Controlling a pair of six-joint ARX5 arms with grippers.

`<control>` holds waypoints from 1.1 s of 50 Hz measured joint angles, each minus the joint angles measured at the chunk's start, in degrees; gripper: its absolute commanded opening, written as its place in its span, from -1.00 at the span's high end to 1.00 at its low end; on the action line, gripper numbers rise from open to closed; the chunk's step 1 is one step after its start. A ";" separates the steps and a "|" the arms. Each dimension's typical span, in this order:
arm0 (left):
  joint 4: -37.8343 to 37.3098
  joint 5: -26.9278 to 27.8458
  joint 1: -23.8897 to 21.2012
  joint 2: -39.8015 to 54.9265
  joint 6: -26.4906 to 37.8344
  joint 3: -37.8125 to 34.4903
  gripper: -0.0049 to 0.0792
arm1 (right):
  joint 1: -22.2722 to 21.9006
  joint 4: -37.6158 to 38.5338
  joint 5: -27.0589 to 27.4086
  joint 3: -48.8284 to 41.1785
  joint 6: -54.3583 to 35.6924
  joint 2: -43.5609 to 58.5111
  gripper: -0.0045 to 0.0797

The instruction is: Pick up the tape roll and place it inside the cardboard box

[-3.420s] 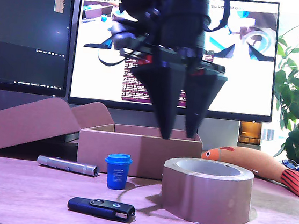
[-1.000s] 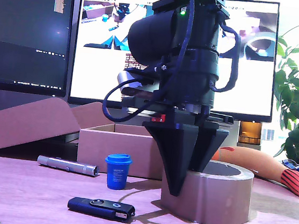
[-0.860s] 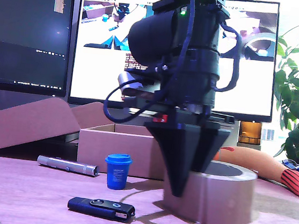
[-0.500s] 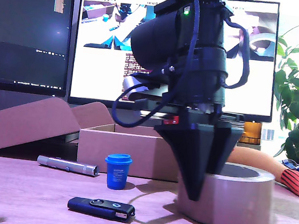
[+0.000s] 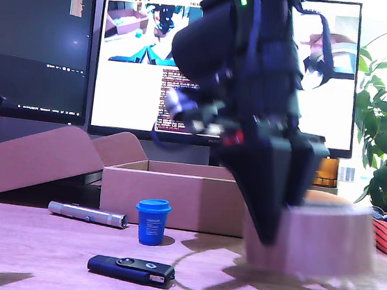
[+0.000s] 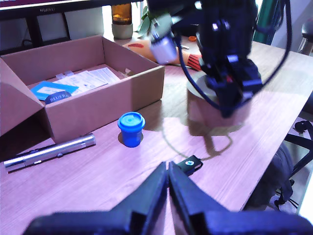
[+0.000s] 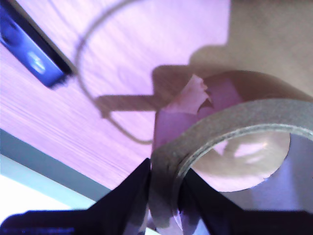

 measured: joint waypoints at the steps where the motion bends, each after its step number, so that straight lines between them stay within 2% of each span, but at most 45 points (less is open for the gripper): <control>1: 0.00 0.00 0.00 0.00 0.00 0.00 0.93 | 0.00 -0.57 0.22 0.59 0.00 -0.33 0.92; 10: 0.92 -0.26 0.00 0.00 0.00 0.00 0.93 | 0.00 -4.39 0.74 7.39 0.13 -2.95 0.92; 24: 4.39 -2.78 0.00 0.00 -0.02 0.00 0.93 | -0.02 -3.89 1.84 17.11 0.13 -3.58 0.92; 36: 9.38 -2.95 0.00 0.00 -0.07 0.00 0.93 | -0.02 1.88 4.35 18.97 0.09 -3.58 0.92; 41: 10.43 -5.22 0.00 0.00 -0.57 0.00 0.93 | -0.02 4.96 5.97 18.97 -0.09 -3.58 0.92; 55: 13.42 -7.06 0.00 0.00 -3.06 0.00 0.93 | -1.38 13.27 6.32 18.97 -2.95 -3.58 0.92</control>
